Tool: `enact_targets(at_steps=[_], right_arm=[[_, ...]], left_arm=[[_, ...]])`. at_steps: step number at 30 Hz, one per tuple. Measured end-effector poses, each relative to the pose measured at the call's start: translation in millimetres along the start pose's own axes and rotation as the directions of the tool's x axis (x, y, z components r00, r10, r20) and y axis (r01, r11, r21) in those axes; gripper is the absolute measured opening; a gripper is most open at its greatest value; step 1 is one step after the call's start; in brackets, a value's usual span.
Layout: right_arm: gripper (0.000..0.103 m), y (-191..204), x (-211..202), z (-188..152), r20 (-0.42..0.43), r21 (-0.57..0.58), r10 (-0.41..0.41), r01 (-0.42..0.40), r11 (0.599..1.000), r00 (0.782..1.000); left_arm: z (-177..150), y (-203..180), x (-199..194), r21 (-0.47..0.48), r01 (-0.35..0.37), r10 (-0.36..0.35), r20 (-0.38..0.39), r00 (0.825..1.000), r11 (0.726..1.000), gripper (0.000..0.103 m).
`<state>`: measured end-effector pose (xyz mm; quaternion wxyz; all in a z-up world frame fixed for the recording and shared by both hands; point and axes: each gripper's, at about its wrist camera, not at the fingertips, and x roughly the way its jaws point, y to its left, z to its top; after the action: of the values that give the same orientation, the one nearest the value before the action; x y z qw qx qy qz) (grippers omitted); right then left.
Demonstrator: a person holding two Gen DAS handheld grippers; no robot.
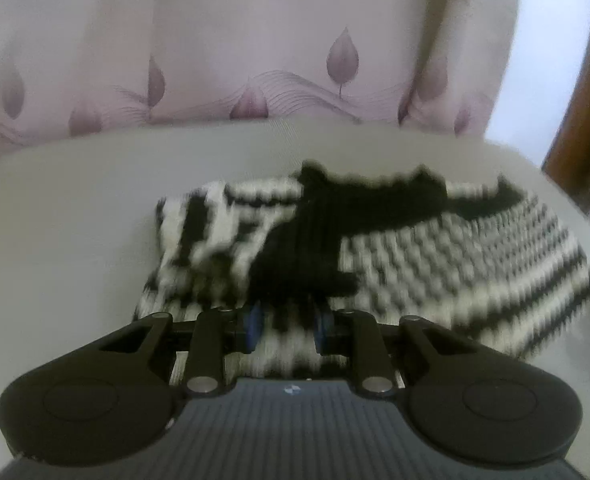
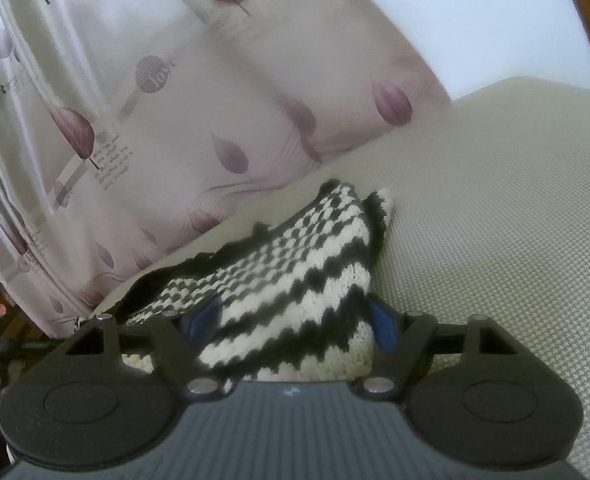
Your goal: Fold small clothes
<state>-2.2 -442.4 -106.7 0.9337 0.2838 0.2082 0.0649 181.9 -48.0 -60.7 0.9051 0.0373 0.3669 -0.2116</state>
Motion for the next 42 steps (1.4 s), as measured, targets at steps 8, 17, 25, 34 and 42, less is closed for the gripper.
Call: enact_targets(at_steps=[8,17,25,34,42], right_arm=[[0.077,-8,-3,0,0.020,0.049,0.010,-0.011,0.999,1.000],[0.078,-13,-9,2,0.063,0.082,-0.007,0.002,0.997,0.998],[0.077,8,18,8,-0.013,-0.069,-0.130,0.129,0.989,0.991],[0.078,10,41,2,-0.088,-0.120,-0.180,0.169,0.978,0.980],[0.081,22,47,-4,-0.084,-0.196,-0.218,0.199,0.960,0.972]], left_arm=[[16,66,-23,-0.348,-0.136,0.213,0.193,0.958,0.927,0.081],[-26,77,-21,-0.161,-0.170,0.174,0.008,0.985,0.972,0.091],[-29,98,-4,-0.243,-0.036,0.036,-0.006,0.999,0.969,0.095],[-12,98,21,-0.211,0.060,-0.063,-0.006,0.998,0.976,0.093],[-7,82,30,-0.152,-0.006,0.004,-0.012,1.000,0.988,0.099]])
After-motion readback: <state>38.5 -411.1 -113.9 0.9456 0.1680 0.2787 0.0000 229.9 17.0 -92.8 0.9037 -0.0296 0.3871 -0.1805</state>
